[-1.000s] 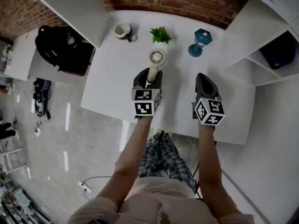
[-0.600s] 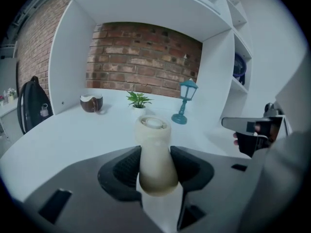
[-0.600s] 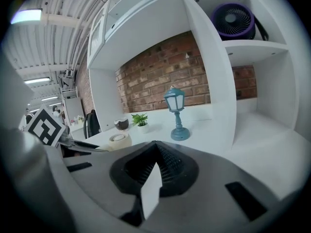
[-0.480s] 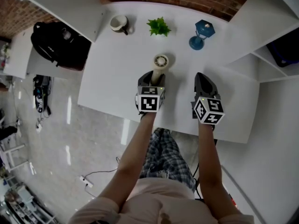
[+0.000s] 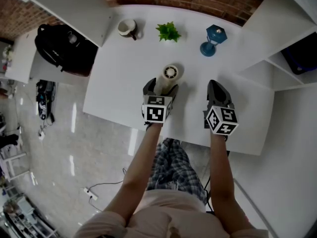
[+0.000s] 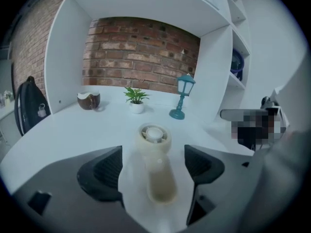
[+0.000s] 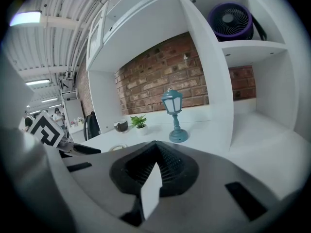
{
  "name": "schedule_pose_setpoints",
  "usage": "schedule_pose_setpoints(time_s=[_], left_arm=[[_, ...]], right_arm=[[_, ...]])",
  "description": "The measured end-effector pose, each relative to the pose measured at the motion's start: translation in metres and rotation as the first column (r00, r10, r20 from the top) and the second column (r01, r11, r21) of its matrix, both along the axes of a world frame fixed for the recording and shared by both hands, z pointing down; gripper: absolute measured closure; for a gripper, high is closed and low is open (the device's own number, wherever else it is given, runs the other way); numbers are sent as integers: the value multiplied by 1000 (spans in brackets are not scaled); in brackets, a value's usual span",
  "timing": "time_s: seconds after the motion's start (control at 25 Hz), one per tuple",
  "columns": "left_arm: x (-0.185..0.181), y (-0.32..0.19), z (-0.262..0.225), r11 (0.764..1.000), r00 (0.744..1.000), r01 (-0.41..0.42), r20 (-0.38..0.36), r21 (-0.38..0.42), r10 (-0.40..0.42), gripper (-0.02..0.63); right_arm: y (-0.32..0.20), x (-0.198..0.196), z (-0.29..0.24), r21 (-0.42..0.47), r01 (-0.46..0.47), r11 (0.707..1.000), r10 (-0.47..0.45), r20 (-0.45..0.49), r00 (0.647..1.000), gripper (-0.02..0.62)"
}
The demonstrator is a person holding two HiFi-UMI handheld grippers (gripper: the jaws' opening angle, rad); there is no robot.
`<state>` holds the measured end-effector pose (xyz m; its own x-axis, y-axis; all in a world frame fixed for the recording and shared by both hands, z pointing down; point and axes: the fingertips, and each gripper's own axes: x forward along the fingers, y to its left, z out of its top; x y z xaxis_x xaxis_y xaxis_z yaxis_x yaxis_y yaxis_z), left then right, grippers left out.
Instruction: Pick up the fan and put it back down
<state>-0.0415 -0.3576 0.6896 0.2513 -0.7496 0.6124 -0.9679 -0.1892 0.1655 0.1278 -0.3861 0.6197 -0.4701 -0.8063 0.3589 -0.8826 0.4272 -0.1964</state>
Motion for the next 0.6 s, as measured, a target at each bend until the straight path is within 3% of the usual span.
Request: schedule_pose_setpoints(time_s=[0.12,0.44,0.6], left_arm=[[-4,0,-14,999,1000,-2,24,40,1,212],[-11,2,-32,997,999,32,-6,74,-31,210],[-16,1,-60,991,997,51,-61,126,-43,213]], right_arm=[[1,4,-1,-2,-10,1000,10,4,1000,580],[3,13,-11,9,-32,999,32,6,999,580],[7,19,-26,29,-49,998,49,14,999,580]])
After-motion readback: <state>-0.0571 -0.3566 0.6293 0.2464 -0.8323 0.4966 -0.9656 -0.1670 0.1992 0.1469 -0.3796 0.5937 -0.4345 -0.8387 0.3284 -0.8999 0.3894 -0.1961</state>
